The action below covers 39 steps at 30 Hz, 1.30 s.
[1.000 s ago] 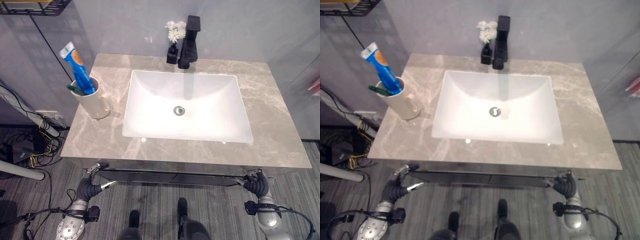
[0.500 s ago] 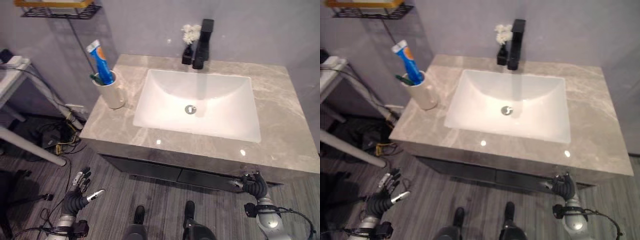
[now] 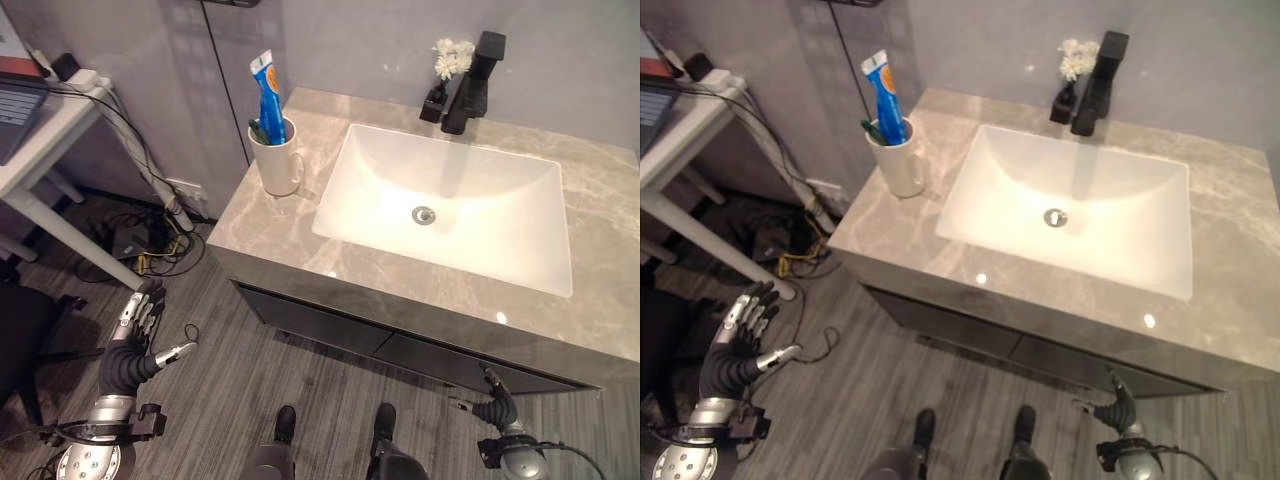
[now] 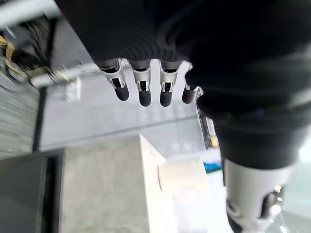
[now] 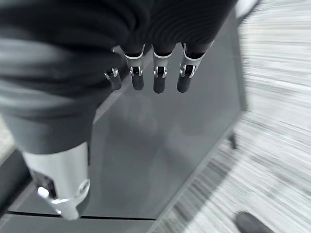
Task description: Put brush and paste in cup on sink, flatten towel.
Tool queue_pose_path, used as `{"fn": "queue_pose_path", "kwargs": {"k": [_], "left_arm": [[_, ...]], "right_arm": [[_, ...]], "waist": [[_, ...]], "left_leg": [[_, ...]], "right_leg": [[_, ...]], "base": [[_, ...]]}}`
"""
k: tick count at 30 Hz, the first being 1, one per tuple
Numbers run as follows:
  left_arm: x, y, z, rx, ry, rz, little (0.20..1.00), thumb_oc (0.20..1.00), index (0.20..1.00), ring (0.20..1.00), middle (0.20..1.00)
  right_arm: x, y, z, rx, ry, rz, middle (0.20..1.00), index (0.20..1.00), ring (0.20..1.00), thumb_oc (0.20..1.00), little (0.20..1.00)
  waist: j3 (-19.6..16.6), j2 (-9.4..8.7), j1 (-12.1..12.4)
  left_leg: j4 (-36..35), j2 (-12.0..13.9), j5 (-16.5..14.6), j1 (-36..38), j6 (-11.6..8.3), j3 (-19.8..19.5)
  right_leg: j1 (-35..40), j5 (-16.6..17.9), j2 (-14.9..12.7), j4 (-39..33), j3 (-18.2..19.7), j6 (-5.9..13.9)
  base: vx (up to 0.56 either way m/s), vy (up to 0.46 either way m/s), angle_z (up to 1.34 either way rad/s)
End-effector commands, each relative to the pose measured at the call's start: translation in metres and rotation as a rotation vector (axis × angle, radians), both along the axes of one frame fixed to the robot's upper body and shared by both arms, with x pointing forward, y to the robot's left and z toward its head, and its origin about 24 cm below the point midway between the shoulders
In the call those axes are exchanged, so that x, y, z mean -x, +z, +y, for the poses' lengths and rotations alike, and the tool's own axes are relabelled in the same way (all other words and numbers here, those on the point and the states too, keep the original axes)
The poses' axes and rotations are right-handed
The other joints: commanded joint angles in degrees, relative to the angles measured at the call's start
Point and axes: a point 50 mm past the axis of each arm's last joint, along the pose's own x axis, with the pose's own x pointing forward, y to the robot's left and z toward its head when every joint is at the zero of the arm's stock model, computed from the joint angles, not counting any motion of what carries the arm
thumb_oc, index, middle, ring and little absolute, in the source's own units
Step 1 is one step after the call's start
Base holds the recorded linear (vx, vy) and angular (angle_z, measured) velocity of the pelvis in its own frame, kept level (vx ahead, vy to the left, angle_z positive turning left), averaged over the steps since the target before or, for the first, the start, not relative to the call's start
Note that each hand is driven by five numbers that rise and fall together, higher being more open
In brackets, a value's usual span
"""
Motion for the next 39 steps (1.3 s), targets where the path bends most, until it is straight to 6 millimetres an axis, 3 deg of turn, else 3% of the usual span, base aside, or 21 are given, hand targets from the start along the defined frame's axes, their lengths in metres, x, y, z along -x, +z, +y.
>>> {"fn": "queue_pose_path", "kwargs": {"k": [1,7,11,12,22,24,25,27,30,33,39], "left_arm": [[-0.007,0.039,0.0,-0.004,-0.017,-0.209,1.0,1.0,1.0,1.0,1.0],[-0.013,0.047,0.0,-0.001,-0.046,-0.25,1.0,1.0,1.0,1.0,1.0],[-0.02,0.056,-0.005,-0.021,-0.085,-0.28,1.0,1.0,1.0,1.0,1.0],[-0.026,0.061,-0.008,-0.035,-0.104,-0.303,1.0,1.0,1.0,1.0,1.0],[-0.037,0.063,-0.015,0.0,-0.15,-0.315,1.0,1.0,1.0,1.0,1.0],[-0.039,0.065,-0.014,-0.025,-0.15,-0.314,0.661,0.661,0.661,0.661,0.661],[-0.04,0.067,-0.014,-0.034,-0.152,-0.323,0.57,0.57,0.57,0.57,0.57],[-0.044,0.068,-0.015,-0.03,-0.152,-0.326,0.2,0.2,0.2,0.2,0.2],[-0.048,0.062,-0.015,0.011,-0.147,-0.302,0.2,0.2,0.2,0.2,0.2],[-0.057,0.053,-0.018,0.103,-0.173,-0.26,0.2,0.2,0.2,0.2,0.2],[-0.064,0.046,-0.016,0.185,-0.169,-0.227,0.2,0.2,0.2,0.2,0.2]], "right_arm": [[-0.045,0.022,0.011,-0.005,0.097,-0.137,1.0,1.0,1.0,1.0,1.0],[-0.052,0.033,0.026,-0.025,0.268,-0.155,1.0,1.0,1.0,1.0,1.0],[-0.052,0.024,0.036,-0.03,0.345,-0.085,1.0,1.0,1.0,1.0,1.0],[-0.054,0.013,0.045,-0.053,0.334,-0.042,1.0,1.0,1.0,1.0,1.0],[-0.073,0.005,0.063,-0.052,0.382,0.004,1.0,1.0,1.0,1.0,1.0],[-0.082,0.01,0.067,-0.013,0.435,-0.004,1.0,1.0,1.0,1.0,1.0],[-0.087,0.013,0.069,0.0,0.455,-0.013,1.0,1.0,1.0,1.0,1.0],[-0.093,0.016,0.074,0.011,0.484,-0.021,1.0,1.0,1.0,1.0,1.0],[-0.096,0.011,0.078,0.024,0.489,0.014,1.0,1.0,1.0,1.0,1.0],[-0.089,-0.008,0.074,0.0,0.411,0.138,1.0,1.0,1.0,1.0,1.0],[-0.09,-0.014,0.07,0.021,0.37,0.194,1.0,1.0,1.0,1.0,1.0]], "waist": [[1.52,-0.89,-1.0],[1.16,-1.1,-1.97],[0.74,-0.96,-2.31],[0.51,-0.73,-2.19],[0.23,-0.24,-1.36],[0.24,0.01,-1.07],[0.24,0.16,-0.99],[0.32,0.52,-0.92],[0.34,0.94,-0.68],[0.29,1.78,-0.15],[0.7,3.29,-0.18]], "left_leg": [[-0.39,0.14,-2.95,2.73,0.1,-0.19],[-0.39,0.37,-2.95,2.68,-0.08,0.65],[-0.39,0.37,-3.14,2.86,-0.07,1.04],[-0.39,0.45,-3.17,2.82,-0.12,1.37],[-0.39,0.74,-3.06,2.21,-0.39,1.76],[-0.39,0.81,-3.04,2.15,-0.43,1.66],[-0.39,0.85,-3.05,2.18,-0.46,1.61],[-0.39,0.9,-3.06,2.42,-0.56,1.49],[-0.39,0.97,-3.02,2.62,-0.67,1.31],[-0.39,1.22,-2.86,2.56,-0.88,0.96],[-0.39,1.38,-2.19,1.76,-1.27,0.74]], "right_leg": [[5.92,-0.16,-2.49,0.37,-0.04,2.52],[5.1,-0.21,-2.2,0.37,0.79,2.46],[5.0,-0.14,-2.2,0.37,1.02,2.57],[4.72,-0.11,-2.11,0.37,1.33,2.6],[3.8,-0.27,-1.81,0.37,1.65,2.44],[3.66,-0.32,-1.72,0.37,1.71,2.33],[3.7,-0.42,-1.71,0.37,1.66,2.29],[4.1,-0.76,-1.66,0.37,1.54,2.17],[4.48,-1.06,-1.58,0.37,1.27,2.01],[4.81,-1.43,-1.57,0.37,0.82,1.78],[4.15,-1.57,-1.54,0.37,0.53,1.6]], "base": [[-0.02,0.014,-0.17],[-0.01,0.016,-0.13],[0.01,0.011,-0.08],[0.02,0.015,-0.06],[0.01,0.0,-0.02],[0.02,-0.014,-0.03],[0.03,-0.01,-0.01],[0.04,-0.016,0.01],[0.01,-0.008,0.0],[0.01,-0.012,0.0],[-0.01,-0.001,0.0]]}}
